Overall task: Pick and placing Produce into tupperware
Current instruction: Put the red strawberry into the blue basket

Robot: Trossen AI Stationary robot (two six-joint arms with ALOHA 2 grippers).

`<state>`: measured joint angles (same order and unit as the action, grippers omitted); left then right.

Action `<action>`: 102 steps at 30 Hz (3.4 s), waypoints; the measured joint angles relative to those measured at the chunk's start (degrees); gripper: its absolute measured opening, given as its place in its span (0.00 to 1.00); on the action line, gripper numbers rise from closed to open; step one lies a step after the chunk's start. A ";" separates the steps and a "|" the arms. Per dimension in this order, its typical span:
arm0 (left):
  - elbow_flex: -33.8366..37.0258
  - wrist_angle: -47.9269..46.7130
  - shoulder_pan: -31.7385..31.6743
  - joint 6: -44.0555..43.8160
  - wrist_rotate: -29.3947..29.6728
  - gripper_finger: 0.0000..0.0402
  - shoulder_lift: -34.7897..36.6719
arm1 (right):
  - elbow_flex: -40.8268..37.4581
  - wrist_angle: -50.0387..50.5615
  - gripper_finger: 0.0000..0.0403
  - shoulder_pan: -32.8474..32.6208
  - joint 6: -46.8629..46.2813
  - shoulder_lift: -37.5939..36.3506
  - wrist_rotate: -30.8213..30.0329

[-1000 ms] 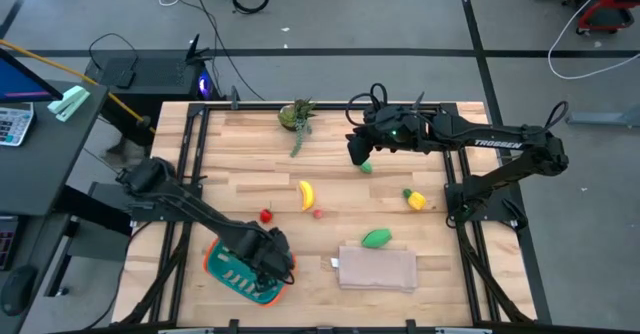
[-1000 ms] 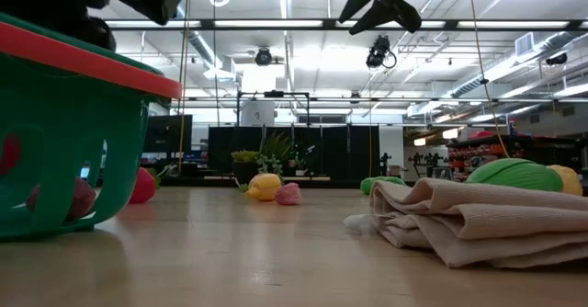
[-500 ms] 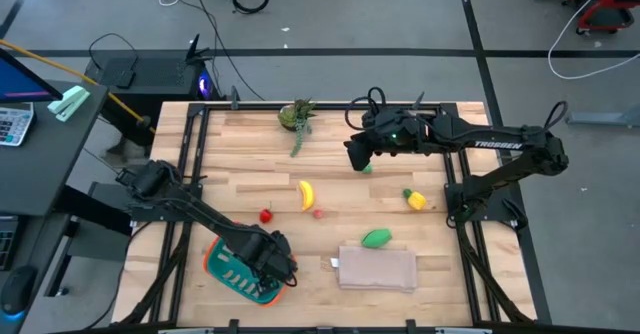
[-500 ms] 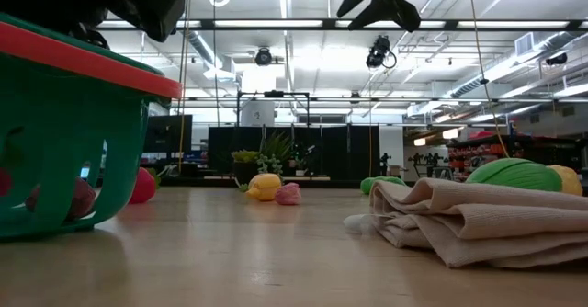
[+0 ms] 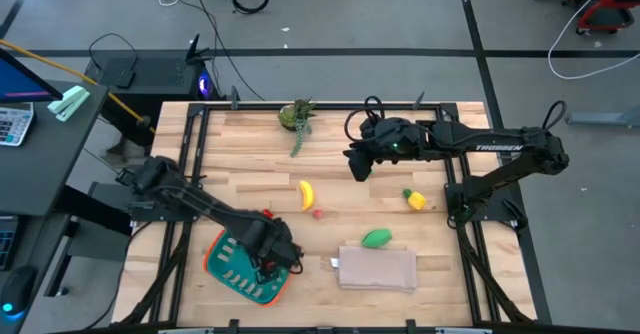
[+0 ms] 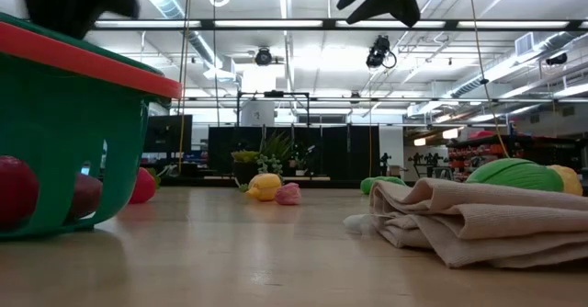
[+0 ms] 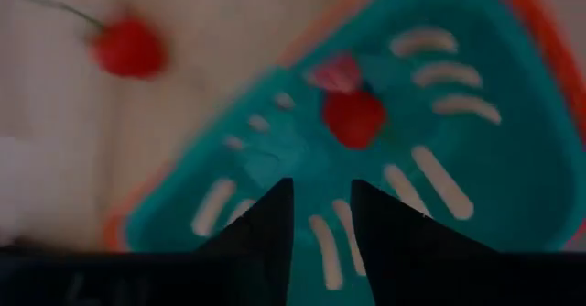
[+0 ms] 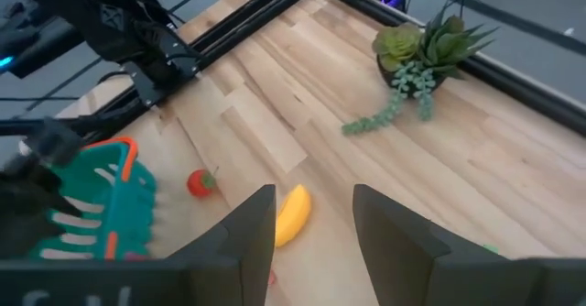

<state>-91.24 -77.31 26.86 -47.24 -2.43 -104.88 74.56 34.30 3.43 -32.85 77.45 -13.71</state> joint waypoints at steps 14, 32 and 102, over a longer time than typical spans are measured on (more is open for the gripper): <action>-6.90 -2.95 -20.39 -6.97 9.01 0.32 0.03 | 0.00 0.07 0.39 1.03 8.47 0.00 -0.14; 6.28 4.04 -26.54 -9.16 -0.51 0.35 -0.20 | 0.00 12.18 0.39 5.36 12.53 0.00 -0.15; 19.52 17.08 -28.61 -16.68 0.02 0.34 -0.17 | 0.00 10.63 0.39 7.07 12.03 -0.04 -0.16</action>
<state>-71.72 -60.23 -1.75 -63.92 -2.41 -105.06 74.56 44.93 10.50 -20.82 77.41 -13.87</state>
